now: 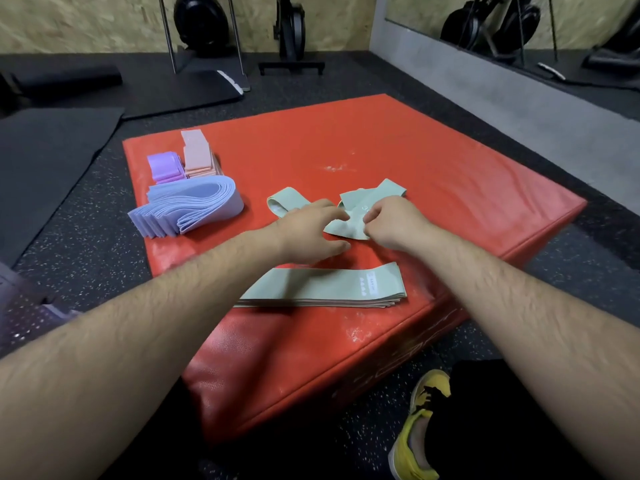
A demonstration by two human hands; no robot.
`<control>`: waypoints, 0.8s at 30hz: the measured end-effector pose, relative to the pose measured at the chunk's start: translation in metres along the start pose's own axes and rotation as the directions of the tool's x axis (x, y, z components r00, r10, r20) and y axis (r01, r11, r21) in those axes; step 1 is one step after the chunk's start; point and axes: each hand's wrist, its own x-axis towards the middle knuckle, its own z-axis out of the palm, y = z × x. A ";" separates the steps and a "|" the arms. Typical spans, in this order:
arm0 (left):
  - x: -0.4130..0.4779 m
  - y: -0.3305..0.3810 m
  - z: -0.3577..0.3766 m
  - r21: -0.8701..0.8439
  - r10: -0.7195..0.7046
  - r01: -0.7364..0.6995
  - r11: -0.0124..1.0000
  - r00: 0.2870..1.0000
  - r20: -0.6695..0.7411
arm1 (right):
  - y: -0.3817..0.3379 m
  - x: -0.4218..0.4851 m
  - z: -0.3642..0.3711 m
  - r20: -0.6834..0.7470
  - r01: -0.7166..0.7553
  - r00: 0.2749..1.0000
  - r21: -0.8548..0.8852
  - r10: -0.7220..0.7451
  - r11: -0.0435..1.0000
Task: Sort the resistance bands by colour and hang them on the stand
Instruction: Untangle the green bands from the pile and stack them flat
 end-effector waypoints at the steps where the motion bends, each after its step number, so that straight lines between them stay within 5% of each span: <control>1: 0.001 0.000 -0.001 -0.047 0.004 -0.005 0.999 1.000 -0.024 | -0.002 0.000 -0.003 -0.019 0.007 1.000 0.077 -0.006 0.997; 4: 0.002 0.002 -0.012 -0.219 0.001 -0.023 0.975 0.995 -0.100 | -0.014 -0.002 -0.012 -0.035 0.066 0.998 0.381 -0.057 0.922; 7: -0.003 0.006 -0.024 -0.425 -0.050 -0.039 0.904 0.979 -0.196 | -0.030 -0.008 -0.020 -0.044 0.130 0.991 0.507 -0.125 0.852; 14: -0.020 -0.012 -0.047 -0.459 -0.189 -0.041 0.887 0.876 -0.443 | -0.064 -0.011 -0.020 -0.083 0.268 0.948 0.728 -0.307 0.631; 16: -0.026 -0.018 -0.053 -0.469 -0.228 -0.022 0.883 0.853 -0.469 | -0.071 -0.009 -0.012 -0.114 0.297 0.942 0.717 -0.314 0.631; 20: -0.043 -0.021 -0.065 -0.480 -0.184 -0.089 0.873 0.851 -0.492 | -0.078 -0.002 0.002 -0.159 0.486 0.872 0.387 -0.462 0.784; 24: -0.062 -0.026 -0.075 -0.498 -0.218 -0.110 0.860 0.803 -0.555 | -0.084 -0.002 0.010 -0.065 0.496 0.857 0.373 -0.511 0.784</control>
